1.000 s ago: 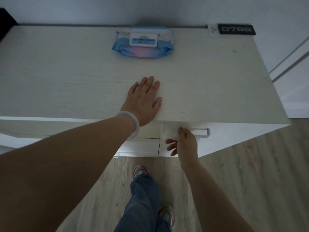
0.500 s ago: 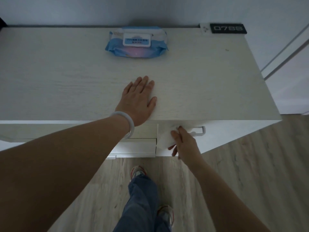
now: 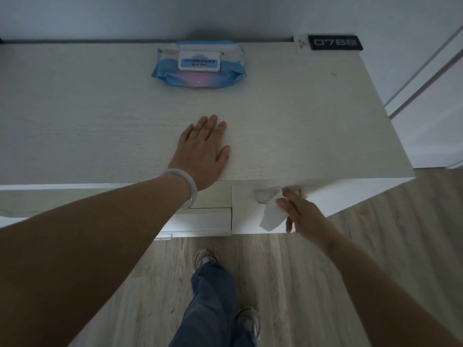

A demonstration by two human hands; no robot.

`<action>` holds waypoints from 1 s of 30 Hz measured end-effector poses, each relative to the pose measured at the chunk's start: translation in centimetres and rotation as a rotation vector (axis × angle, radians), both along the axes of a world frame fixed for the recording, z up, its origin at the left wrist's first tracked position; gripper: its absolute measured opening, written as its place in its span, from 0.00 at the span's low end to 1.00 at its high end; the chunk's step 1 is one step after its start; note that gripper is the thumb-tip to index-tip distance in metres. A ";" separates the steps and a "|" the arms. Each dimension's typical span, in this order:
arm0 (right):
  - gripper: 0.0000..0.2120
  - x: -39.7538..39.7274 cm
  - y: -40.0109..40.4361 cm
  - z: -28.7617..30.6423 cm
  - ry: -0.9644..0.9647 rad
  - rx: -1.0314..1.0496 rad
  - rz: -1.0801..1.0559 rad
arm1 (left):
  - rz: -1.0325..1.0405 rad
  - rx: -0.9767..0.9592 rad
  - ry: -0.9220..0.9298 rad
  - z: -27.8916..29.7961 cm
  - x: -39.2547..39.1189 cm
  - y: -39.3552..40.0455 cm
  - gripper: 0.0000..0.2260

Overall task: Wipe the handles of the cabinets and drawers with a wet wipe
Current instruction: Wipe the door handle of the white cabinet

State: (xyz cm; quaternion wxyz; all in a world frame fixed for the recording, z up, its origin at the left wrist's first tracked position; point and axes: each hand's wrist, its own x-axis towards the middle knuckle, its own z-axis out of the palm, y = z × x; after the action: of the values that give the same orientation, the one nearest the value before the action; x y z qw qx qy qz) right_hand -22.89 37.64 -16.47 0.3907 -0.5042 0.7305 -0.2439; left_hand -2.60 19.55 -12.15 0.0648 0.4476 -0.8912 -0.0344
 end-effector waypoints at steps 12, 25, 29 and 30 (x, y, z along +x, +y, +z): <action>0.12 -0.5 0.2 -0.4 0.279 -0.031 -0.002 | -0.001 0.006 -0.017 0.1 0.0 0.0 0.29; 0.13 2.8 0.5 0.2 -0.101 -0.095 -0.390 | -0.004 -0.001 -0.005 0.1 0.0 0.0 0.27; 0.08 7.9 -0.5 0.0 -0.388 -0.082 -0.384 | 0.003 -0.002 -0.001 0.2 0.0 0.1 0.26; 0.07 9.0 -1.1 0.1 -0.427 -0.083 -0.393 | 0.002 0.002 -0.002 0.2 0.0 0.1 0.26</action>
State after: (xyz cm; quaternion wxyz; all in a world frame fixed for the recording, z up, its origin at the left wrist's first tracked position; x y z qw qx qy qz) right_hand -13.92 36.51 -16.34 0.4601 -0.3056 0.7049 -0.4451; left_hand -2.62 19.66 -11.96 0.0636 0.4486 -0.8908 -0.0347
